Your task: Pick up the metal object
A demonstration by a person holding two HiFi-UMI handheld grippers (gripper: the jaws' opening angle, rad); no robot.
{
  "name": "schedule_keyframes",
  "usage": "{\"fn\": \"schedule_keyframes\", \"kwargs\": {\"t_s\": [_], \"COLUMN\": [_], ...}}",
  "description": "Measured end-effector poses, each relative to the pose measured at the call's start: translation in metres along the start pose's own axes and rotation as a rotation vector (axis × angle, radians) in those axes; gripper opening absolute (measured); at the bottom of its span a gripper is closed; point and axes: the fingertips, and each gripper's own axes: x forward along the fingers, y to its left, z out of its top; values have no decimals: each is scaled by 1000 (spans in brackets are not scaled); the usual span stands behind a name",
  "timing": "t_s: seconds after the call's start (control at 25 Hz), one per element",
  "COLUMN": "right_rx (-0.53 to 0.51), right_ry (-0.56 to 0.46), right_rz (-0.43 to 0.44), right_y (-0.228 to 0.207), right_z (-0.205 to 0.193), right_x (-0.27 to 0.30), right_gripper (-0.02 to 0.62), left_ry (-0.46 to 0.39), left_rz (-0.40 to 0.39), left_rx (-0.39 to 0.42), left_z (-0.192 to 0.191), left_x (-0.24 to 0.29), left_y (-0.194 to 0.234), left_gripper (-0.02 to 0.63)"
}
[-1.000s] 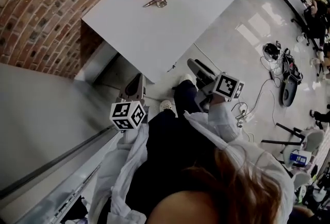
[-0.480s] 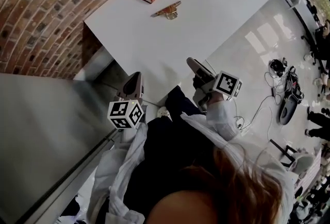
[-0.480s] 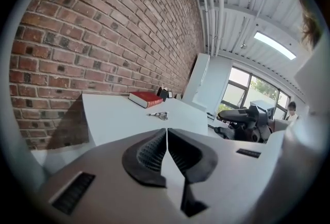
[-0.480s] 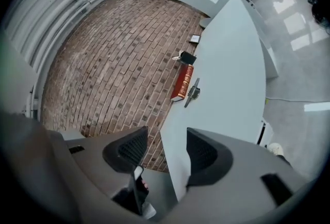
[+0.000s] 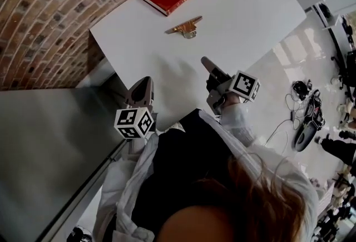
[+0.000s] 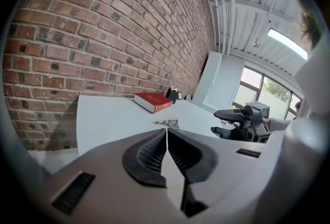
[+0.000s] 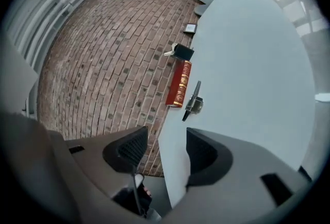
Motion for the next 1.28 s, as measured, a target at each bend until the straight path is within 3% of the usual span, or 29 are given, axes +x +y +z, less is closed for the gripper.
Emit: {"fn": "schedule_keyframes", "kwargs": {"t_s": [0.44, 0.76, 1.0, 1.12, 1.28], "right_rx": [140, 314, 338, 361, 388], "right_ry": [56, 72, 113, 116, 105], "right_rz": [44, 29, -5, -18, -59], "right_y": [-22, -52, -68, -72, -79], "right_z": [42, 56, 56, 57, 61], "right_x": [65, 111, 137, 148, 156], "right_gripper": [226, 223, 220, 183, 47], "left_ry": [-6, -19, -20, -16, -8], "left_rz": [93, 150, 208, 229, 239], "left_rx": [-25, -50, -82, -99, -113], "left_z": [10, 13, 10, 6, 2], "left_x": [41, 64, 69, 72, 76], "left_y": [16, 27, 42, 47, 49], "left_gripper": [23, 22, 21, 23, 21]}}
